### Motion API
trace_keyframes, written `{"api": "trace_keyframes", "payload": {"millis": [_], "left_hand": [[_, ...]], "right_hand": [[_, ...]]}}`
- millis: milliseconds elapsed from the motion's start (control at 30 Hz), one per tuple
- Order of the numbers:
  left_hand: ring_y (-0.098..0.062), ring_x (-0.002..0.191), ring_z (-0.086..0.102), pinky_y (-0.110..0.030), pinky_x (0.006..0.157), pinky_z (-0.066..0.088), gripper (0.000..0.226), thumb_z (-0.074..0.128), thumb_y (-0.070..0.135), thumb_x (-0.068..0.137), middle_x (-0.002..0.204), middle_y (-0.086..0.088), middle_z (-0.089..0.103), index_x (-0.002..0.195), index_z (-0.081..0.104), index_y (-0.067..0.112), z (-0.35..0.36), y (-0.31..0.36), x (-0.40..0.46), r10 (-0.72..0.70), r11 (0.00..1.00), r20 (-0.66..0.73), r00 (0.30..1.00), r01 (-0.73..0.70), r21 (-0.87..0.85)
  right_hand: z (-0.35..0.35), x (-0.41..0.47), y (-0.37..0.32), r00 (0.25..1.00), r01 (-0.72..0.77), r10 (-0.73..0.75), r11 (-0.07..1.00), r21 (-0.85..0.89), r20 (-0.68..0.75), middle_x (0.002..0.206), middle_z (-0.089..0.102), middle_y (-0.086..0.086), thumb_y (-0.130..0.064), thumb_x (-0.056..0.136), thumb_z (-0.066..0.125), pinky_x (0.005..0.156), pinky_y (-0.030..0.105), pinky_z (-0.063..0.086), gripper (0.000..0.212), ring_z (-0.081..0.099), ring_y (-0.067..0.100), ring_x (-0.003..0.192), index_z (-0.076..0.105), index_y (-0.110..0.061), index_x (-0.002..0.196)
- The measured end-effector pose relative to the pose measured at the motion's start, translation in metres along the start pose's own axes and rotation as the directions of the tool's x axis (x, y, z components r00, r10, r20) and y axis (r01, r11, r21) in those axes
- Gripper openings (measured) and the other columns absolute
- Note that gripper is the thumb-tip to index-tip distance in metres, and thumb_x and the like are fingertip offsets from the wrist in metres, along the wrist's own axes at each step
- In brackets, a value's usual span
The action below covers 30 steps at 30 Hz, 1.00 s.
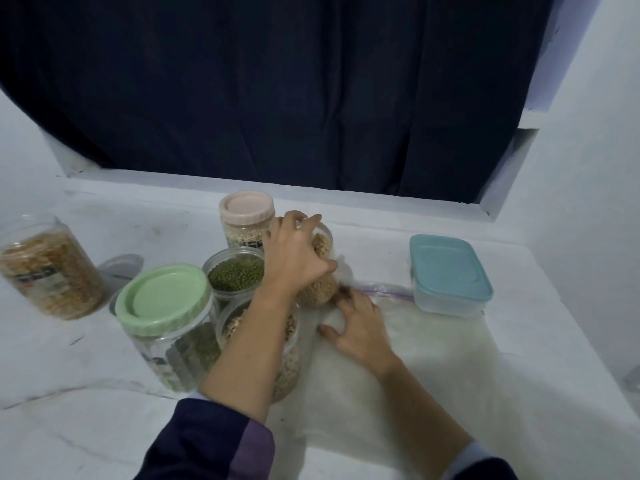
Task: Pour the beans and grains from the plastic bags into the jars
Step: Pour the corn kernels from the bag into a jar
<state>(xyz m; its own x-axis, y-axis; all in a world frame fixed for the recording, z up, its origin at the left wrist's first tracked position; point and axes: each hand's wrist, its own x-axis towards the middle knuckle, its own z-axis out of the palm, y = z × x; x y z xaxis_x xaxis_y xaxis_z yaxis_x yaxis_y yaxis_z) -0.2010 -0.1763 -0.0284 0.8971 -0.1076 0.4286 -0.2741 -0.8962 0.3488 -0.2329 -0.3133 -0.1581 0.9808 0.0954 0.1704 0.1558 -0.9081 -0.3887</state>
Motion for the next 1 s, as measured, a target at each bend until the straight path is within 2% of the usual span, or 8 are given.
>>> {"api": "trace_keyframes", "payload": {"millis": [100,267,500,600,700,767,833,1000], "left_hand": [[-0.027,0.128,0.032,-0.044,0.105,0.028,0.085,0.078,0.045,0.065,0.138,-0.004,0.040,0.140,0.043,0.026,-0.001,0.000,0.000,0.026,1.000,0.012,1.000,-0.027,0.006],[-0.030,0.130,0.033,-0.049,0.108,0.030,0.084,0.078,0.045,0.066,0.141,-0.007,0.038,0.140,0.042,0.026,0.006,0.003,-0.001,0.020,0.999,0.263,0.965,-0.026,0.020],[-0.028,0.141,0.020,-0.054,0.114,0.012,0.091,0.072,0.054,0.072,0.152,-0.009,0.026,0.147,0.030,0.025,0.012,0.004,0.000,0.026,0.995,0.377,0.926,-0.059,0.077],[-0.031,0.147,-0.001,-0.054,0.115,-0.001,0.098,0.051,0.074,0.076,0.160,-0.009,0.005,0.151,0.016,0.024,0.005,0.006,0.001,-0.025,0.996,0.504,0.863,-0.023,0.088],[-0.029,0.147,-0.005,-0.053,0.115,-0.003,0.080,0.021,0.070,0.090,0.160,-0.009,0.001,0.152,0.015,0.021,-0.006,0.014,0.002,-0.098,0.995,0.571,0.815,0.097,0.032],[-0.031,0.143,0.021,-0.051,0.113,0.020,0.071,0.025,0.060,0.096,0.155,-0.014,0.025,0.147,0.028,0.011,-0.018,0.020,0.002,-0.131,0.986,0.486,0.864,0.163,-0.025],[-0.032,0.125,0.046,-0.044,0.099,0.039,0.057,0.037,0.049,0.099,0.138,-0.015,0.049,0.136,0.042,0.006,-0.037,0.022,0.004,-0.133,0.988,0.262,0.956,0.150,-0.045],[-0.025,0.105,0.057,-0.034,0.083,0.040,0.040,0.042,0.041,0.098,0.115,-0.007,0.063,0.113,0.060,0.009,-0.096,0.007,0.011,-0.151,0.967,-0.061,0.987,0.134,-0.217]], "right_hand": [[0.001,0.002,0.000,0.999,-0.036,0.036,0.999,0.007,0.000,0.152,0.030,-0.001,-0.076,0.057,0.024,0.114,0.032,0.016,0.107,0.024,0.018,0.141,0.031,-0.022,0.148],[-0.001,0.001,0.000,0.998,-0.065,0.067,0.993,0.094,-0.018,0.144,0.040,0.006,-0.074,0.054,0.034,0.112,0.033,0.022,0.110,0.033,0.021,0.136,0.033,-0.012,0.144],[-0.012,0.003,-0.007,0.989,-0.140,0.131,0.971,0.195,0.062,0.133,0.049,0.007,-0.043,0.068,0.050,0.106,0.036,0.031,0.072,0.042,0.026,0.126,0.047,-0.012,0.134],[-0.025,0.021,-0.012,0.966,-0.218,0.173,0.946,0.241,0.194,0.123,0.057,0.009,-0.038,0.077,0.048,0.097,0.042,0.045,0.049,0.054,0.031,0.116,0.056,-0.017,0.121],[-0.057,0.034,-0.020,0.939,-0.287,0.228,0.931,0.224,0.258,0.125,0.058,0.019,-0.014,0.089,0.047,0.088,0.031,0.043,0.034,0.055,0.034,0.114,0.056,-0.003,0.119],[-0.080,0.041,-0.027,0.943,-0.325,0.299,0.922,0.213,0.142,0.130,0.055,0.018,-0.005,0.091,0.045,0.093,0.034,0.042,0.035,0.052,0.033,0.119,0.052,-0.002,0.125],[-0.102,0.048,-0.051,0.948,-0.298,0.314,0.932,0.207,-0.046,0.134,0.052,0.013,-0.001,0.090,0.043,0.099,0.039,0.041,0.039,0.050,0.031,0.122,0.053,-0.006,0.127],[-0.141,0.061,-0.144,0.952,0.009,0.066,0.970,0.243,-0.300,0.121,0.054,0.006,-0.006,0.092,0.045,0.087,0.040,0.044,0.024,0.053,0.026,0.108,0.060,-0.008,0.110]]}}
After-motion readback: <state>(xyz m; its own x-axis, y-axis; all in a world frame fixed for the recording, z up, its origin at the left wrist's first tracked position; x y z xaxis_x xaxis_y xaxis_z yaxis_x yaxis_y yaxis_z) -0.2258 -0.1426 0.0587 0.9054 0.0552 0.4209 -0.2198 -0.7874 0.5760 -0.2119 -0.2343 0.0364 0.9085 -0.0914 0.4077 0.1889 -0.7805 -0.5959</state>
